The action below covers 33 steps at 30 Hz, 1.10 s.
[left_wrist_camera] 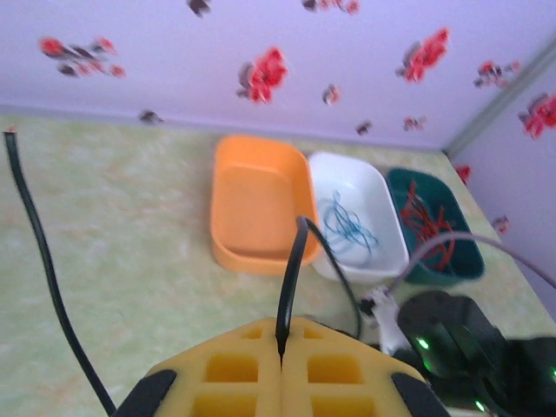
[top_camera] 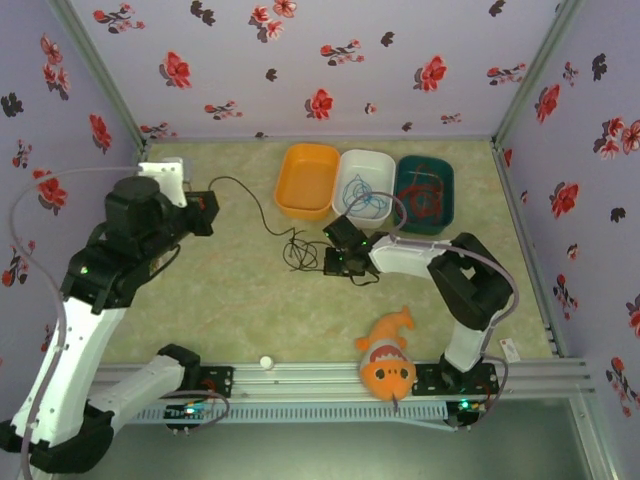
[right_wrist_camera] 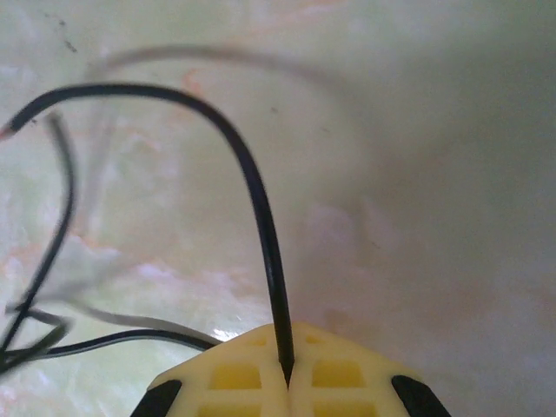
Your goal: Untangle the cables
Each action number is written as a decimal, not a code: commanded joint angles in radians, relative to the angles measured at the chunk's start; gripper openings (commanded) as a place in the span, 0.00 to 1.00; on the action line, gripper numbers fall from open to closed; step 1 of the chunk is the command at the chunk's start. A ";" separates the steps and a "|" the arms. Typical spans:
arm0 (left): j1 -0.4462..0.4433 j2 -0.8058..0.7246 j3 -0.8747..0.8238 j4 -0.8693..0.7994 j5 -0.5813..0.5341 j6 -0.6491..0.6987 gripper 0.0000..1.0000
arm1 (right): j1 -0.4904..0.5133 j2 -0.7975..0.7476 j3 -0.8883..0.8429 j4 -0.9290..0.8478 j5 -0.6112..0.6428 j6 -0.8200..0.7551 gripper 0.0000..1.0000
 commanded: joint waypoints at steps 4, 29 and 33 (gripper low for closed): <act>0.053 -0.013 0.073 -0.021 -0.166 0.033 0.00 | -0.010 -0.116 -0.071 -0.172 0.084 0.067 0.00; 0.012 0.235 -0.083 -0.079 0.329 -0.044 0.00 | -0.034 -0.412 0.026 -0.347 0.116 -0.033 0.00; 0.011 0.309 -0.082 -0.202 -0.040 0.029 0.00 | -0.034 -0.399 0.025 -0.294 0.071 -0.022 0.00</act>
